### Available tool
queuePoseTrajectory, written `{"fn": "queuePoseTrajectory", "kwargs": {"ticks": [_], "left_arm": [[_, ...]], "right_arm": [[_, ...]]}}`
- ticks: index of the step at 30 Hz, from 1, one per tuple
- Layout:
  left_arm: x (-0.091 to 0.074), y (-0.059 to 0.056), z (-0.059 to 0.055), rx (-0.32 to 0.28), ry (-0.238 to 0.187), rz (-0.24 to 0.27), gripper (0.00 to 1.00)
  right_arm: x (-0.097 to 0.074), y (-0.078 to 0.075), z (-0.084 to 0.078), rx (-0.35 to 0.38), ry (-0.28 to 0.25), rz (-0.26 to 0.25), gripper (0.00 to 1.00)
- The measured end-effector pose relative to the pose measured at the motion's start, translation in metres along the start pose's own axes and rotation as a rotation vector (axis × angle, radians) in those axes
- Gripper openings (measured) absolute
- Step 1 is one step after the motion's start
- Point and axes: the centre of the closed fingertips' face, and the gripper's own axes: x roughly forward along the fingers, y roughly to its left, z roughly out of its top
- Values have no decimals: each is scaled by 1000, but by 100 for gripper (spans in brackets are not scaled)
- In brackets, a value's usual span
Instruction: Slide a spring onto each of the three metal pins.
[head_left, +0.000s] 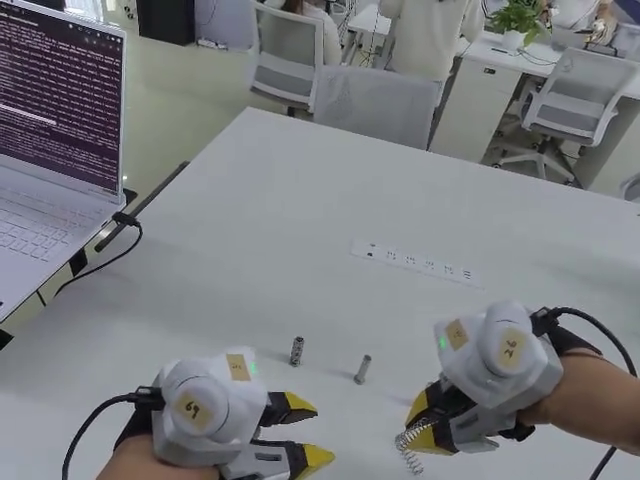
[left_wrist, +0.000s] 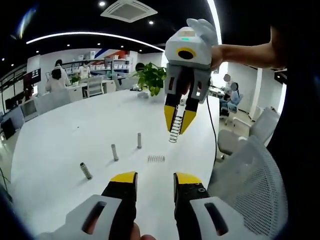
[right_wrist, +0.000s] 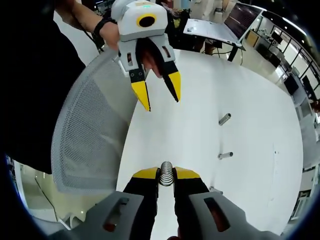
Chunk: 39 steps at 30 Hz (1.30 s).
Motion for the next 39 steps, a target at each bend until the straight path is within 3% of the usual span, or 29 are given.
{"fn": "queuePoseTrajectory", "kwargs": {"ticks": [18,39], "left_arm": [[-34,37,-27,-77,31,125,31],[-77,74,-58,-184,50,281,44]], "right_arm": [[1,-14,-13,48,18,-29,8],[13,-47,-27,96,59,-52,8]]}}
